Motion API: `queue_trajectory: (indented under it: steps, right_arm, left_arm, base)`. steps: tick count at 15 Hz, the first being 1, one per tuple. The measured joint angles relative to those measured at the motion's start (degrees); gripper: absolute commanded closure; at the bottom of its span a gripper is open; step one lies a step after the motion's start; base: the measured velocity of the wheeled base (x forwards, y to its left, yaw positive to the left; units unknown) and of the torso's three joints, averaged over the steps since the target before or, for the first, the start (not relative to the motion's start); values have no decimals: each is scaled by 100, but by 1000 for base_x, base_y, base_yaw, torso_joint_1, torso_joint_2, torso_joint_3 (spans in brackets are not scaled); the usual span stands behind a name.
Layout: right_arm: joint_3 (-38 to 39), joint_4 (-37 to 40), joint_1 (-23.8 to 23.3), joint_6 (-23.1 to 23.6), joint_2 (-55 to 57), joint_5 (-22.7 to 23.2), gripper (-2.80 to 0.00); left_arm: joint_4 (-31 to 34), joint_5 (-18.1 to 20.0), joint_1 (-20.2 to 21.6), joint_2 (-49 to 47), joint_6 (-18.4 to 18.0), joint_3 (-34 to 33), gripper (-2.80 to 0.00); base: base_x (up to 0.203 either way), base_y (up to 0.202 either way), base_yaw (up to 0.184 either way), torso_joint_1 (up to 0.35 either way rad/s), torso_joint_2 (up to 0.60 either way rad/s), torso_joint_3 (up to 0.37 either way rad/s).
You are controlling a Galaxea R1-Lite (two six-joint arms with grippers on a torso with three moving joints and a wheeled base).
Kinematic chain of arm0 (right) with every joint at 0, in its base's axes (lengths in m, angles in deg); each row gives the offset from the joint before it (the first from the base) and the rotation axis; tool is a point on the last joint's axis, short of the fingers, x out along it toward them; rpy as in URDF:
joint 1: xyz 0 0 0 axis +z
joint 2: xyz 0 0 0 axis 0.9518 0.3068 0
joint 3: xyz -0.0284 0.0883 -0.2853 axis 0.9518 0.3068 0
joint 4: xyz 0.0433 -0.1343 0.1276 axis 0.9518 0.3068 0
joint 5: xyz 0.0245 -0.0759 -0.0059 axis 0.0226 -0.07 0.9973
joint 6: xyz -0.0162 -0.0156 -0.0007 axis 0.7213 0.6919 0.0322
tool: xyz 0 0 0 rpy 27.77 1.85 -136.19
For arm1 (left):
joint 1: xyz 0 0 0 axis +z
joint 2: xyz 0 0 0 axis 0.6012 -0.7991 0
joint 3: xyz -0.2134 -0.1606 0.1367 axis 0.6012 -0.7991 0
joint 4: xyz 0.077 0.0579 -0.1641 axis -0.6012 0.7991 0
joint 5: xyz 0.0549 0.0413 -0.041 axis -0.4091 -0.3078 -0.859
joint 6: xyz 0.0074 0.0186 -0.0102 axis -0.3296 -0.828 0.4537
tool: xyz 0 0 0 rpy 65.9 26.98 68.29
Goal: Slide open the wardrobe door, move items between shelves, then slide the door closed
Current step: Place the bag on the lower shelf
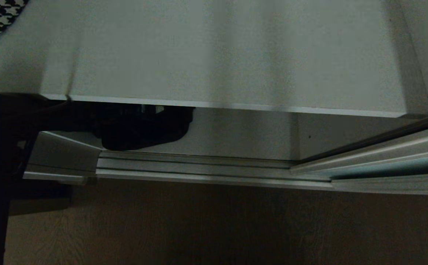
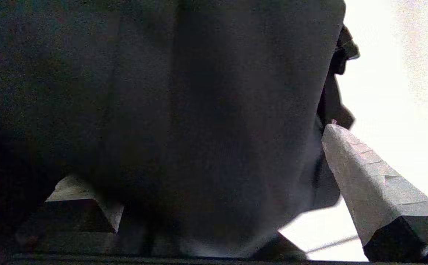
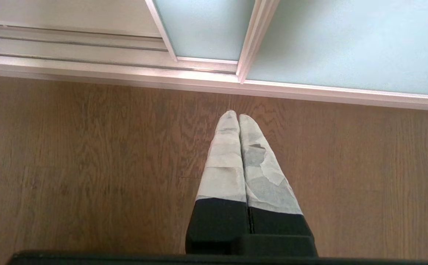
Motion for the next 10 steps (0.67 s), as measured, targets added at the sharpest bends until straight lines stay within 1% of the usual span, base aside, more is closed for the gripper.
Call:
queue_trajectory:
  steps: [1, 4, 5, 7, 10]
  right_arm:
    - [-2, 1, 0, 4, 0, 0, 0]
    - [-2, -1, -3, 4, 0, 0, 0]
    - [-2, -1, 2, 4, 0, 0, 0]
    - [-2, 4, 0, 1, 0, 0, 0]
    - [-2, 2, 0, 4, 0, 0, 0]
  left_arm:
    - [-46, -54, 14, 54, 311, -78, -280]
    - [-130, -212, 15, 218, 1462, -449, -280]
    - [-248, -212, 12, 266, 1639, -612, -280]
    - [-336, -202, 15, 353, 1680, -865, -280]
    - [-418, -190, 15, 465, 1612, -1128, -280]
  base:
    - [0, 0, 0, 0, 0, 0]
    - [0, 0, 0, 0, 0, 0]
    - [0, 0, 0, 0, 0, 0]
    - [0, 0, 0, 0, 0, 0]
    - [0, 0, 0, 0, 0, 0]
